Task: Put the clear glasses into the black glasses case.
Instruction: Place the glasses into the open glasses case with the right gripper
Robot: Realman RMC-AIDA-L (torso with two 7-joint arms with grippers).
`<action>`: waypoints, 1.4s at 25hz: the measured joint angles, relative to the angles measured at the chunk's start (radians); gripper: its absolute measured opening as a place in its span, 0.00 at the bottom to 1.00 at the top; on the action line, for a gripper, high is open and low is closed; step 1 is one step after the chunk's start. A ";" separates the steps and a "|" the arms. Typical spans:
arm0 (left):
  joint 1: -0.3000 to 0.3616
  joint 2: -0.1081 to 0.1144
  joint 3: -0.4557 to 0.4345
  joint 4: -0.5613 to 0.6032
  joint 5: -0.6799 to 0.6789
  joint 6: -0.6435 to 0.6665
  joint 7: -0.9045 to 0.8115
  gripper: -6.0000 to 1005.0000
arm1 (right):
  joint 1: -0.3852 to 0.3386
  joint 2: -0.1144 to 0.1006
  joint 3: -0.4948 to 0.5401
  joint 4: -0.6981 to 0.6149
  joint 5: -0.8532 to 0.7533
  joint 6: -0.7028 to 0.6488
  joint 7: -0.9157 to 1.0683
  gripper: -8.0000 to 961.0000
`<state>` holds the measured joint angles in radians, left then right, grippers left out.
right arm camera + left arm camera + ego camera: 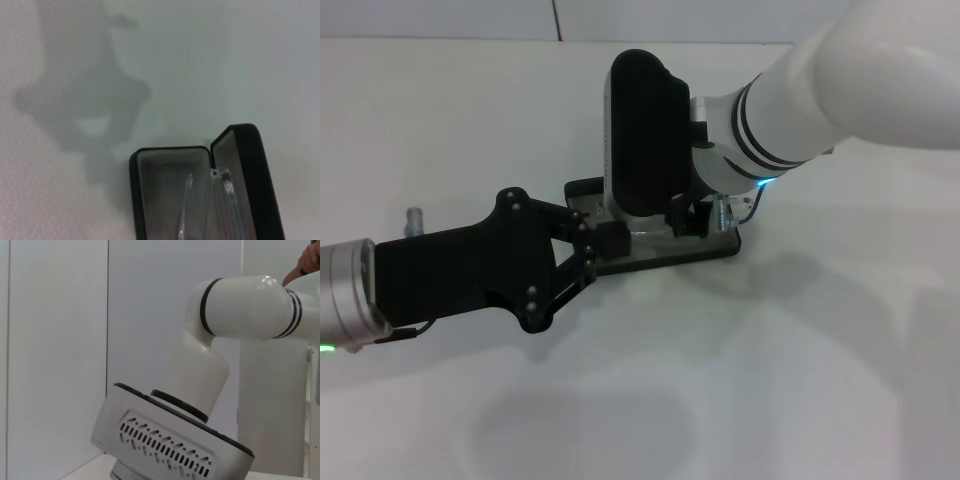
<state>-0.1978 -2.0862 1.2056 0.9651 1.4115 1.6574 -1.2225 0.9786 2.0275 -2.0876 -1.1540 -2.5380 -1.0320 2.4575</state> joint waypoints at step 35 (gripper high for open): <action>0.029 0.002 -0.172 0.023 0.004 0.143 0.000 0.06 | -0.053 0.001 0.001 -0.053 -0.010 -0.025 -0.004 0.15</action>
<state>-0.1687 -2.0847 1.0339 0.9878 1.4154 1.8008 -1.2228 0.9251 2.0282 -2.0869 -1.2070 -2.5479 -1.0570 2.4537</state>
